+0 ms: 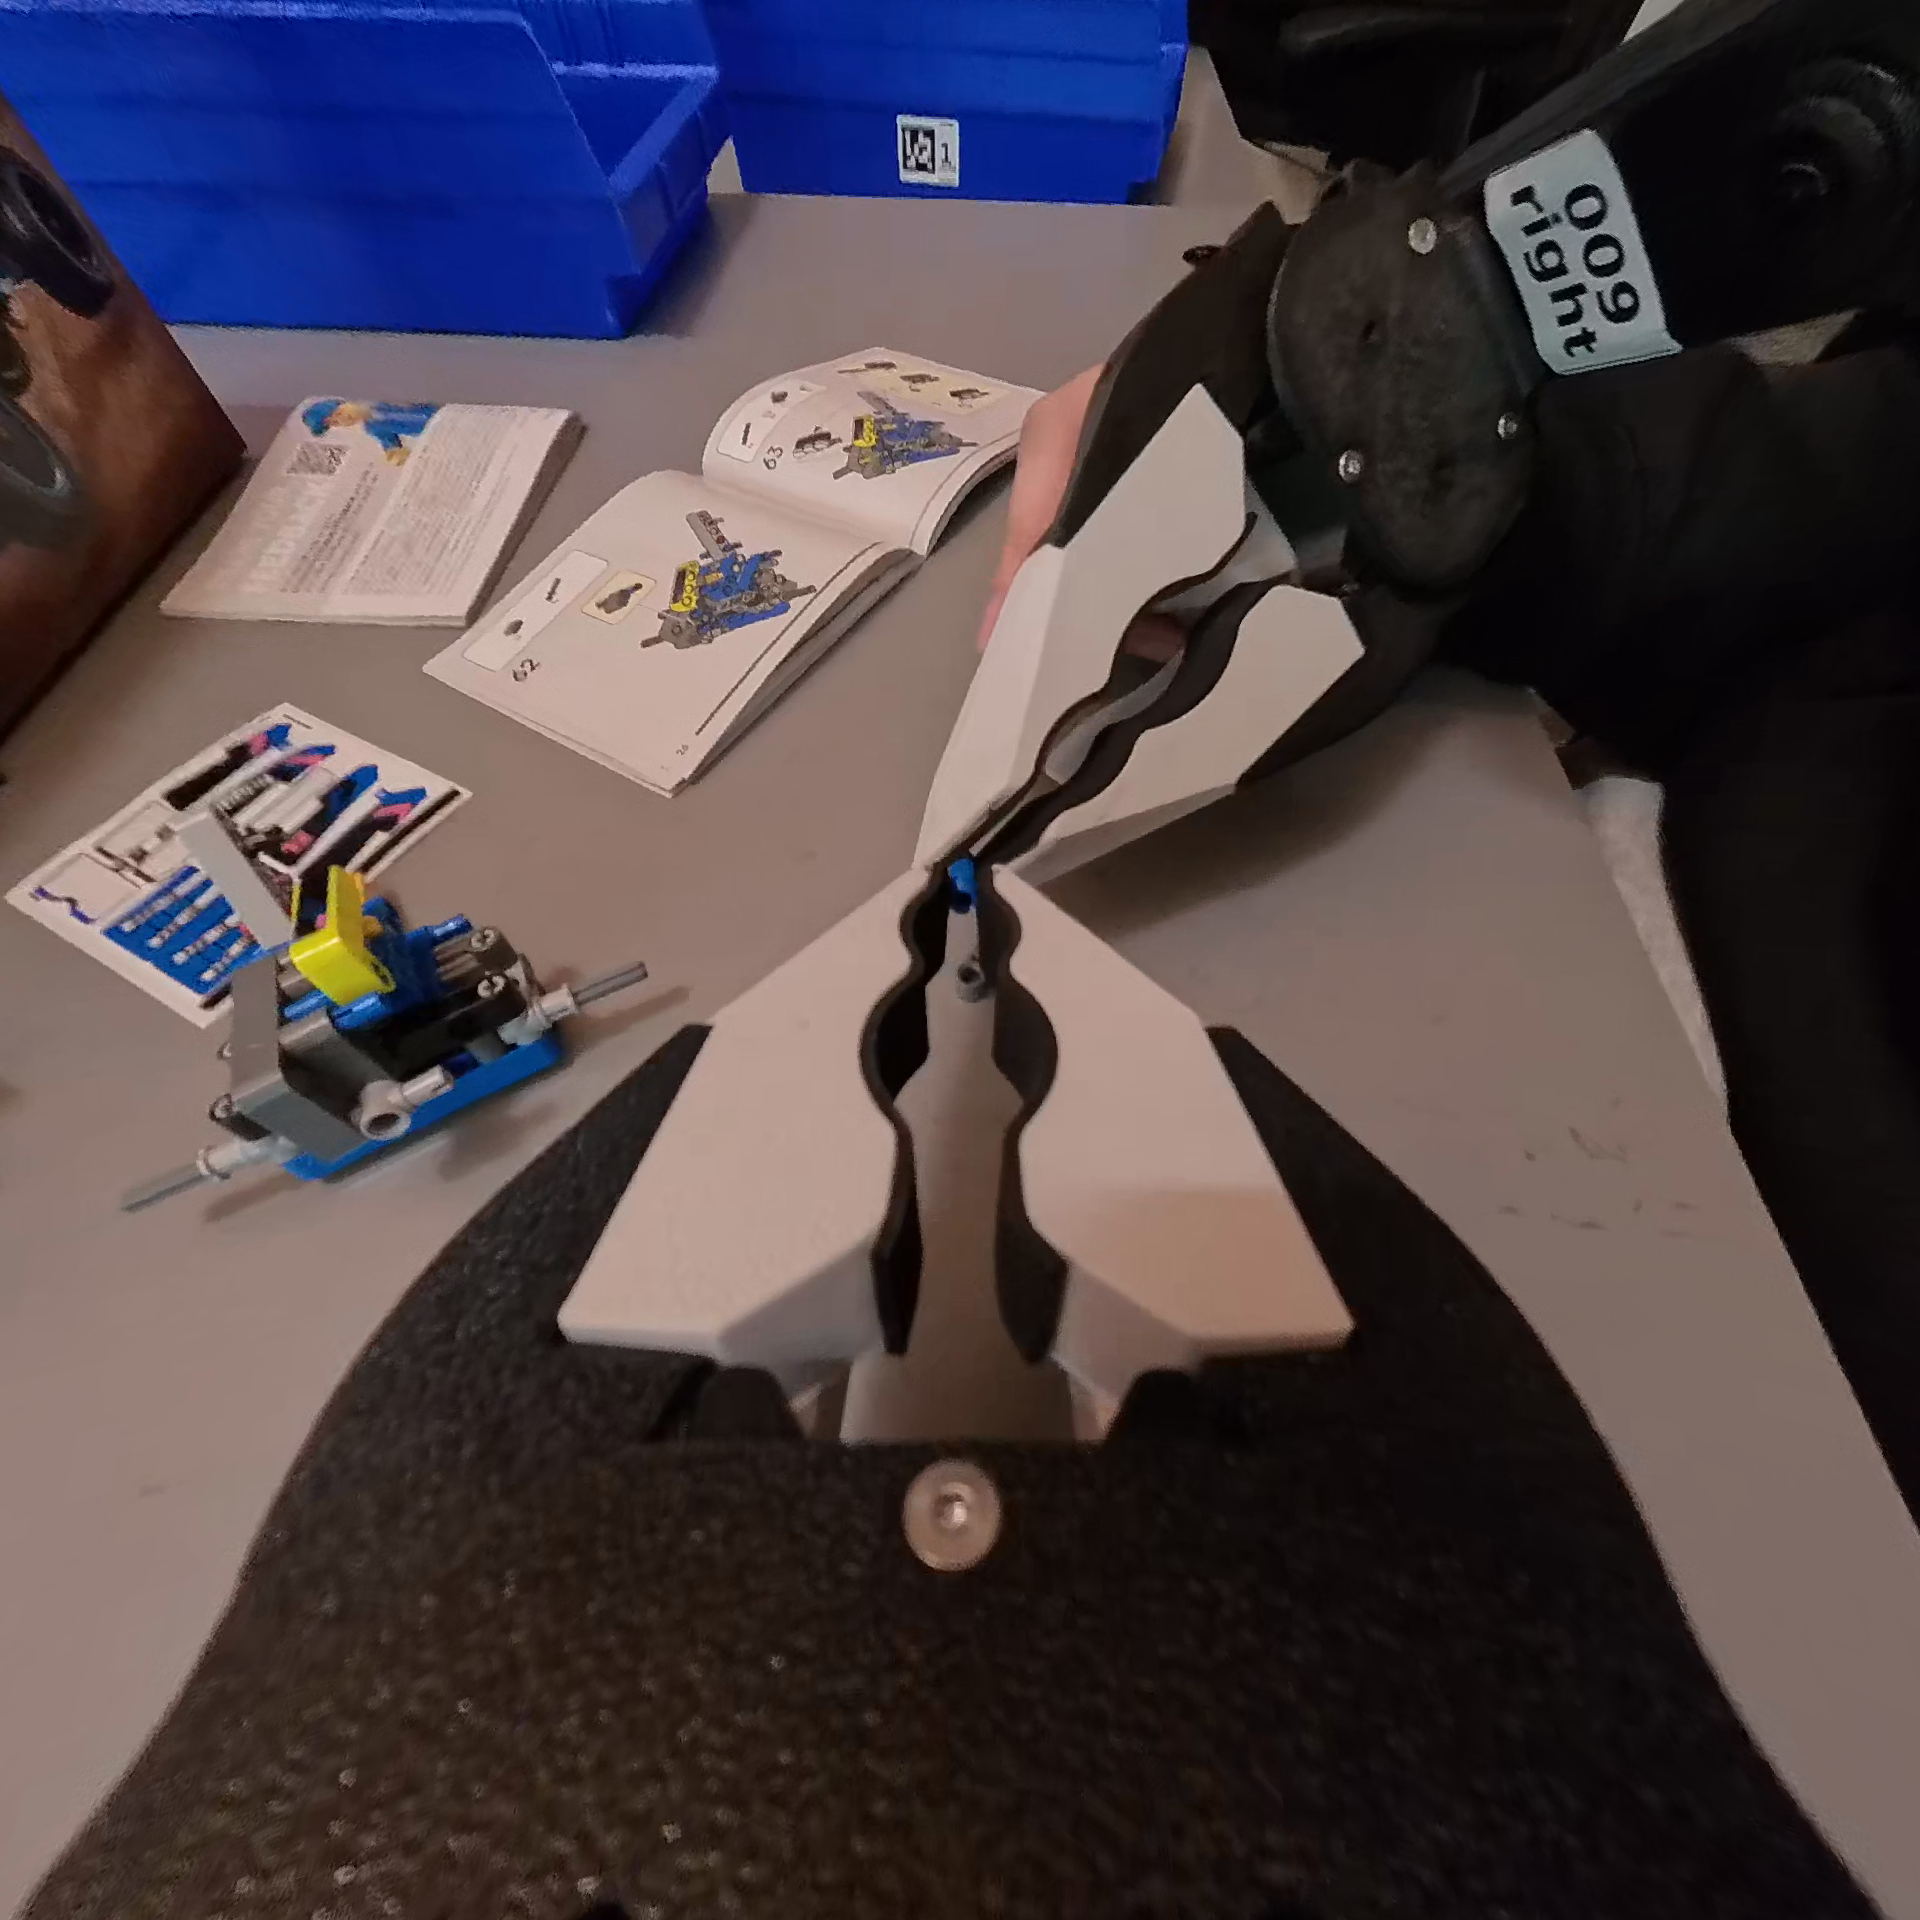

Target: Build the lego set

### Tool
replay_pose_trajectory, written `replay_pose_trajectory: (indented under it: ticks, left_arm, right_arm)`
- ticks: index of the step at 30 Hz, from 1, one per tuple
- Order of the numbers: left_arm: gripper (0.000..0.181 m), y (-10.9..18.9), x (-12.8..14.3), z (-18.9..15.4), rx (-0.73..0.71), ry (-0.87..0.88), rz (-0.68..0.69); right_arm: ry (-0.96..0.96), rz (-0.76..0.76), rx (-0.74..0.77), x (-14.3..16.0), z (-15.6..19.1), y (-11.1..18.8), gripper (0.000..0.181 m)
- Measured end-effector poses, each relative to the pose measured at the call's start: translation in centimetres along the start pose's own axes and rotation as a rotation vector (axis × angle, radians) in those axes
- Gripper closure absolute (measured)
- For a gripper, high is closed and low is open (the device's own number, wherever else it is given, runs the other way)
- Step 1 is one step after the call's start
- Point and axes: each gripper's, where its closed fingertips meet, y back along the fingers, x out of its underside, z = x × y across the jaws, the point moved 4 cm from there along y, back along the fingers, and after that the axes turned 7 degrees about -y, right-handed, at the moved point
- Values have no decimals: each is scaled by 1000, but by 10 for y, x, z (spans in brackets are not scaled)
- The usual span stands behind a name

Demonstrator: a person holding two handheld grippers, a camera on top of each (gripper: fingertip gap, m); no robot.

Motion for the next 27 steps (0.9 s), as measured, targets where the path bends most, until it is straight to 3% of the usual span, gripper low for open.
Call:
replay_pose_trajectory:
  ticks: [1,11,16,19,24,27]
  left_arm:
    - [179,0,-1,0,-11,-20,-12]
    - [178,-1,-4,2,-60,-87,-38]
    - [179,-2,-2,-1,-55,-110,17]
    - [179,0,0,-3,-20,-92,41]
    - [179,-2,11,-6,70,-131,172]
    - [179,-4,13,-4,105,-159,233]
  right_arm:
    - [-11,1,4,0,-1,0,178]
    - [-127,-27,4,-1,-8,2,178]
    - [-114,-21,-29,0,-5,1,178]
    - [-155,-17,-129,1,-1,3,173]
    - [-451,165,-428,16,8,5,153]
    - [-452,249,-407,25,7,-5,161]
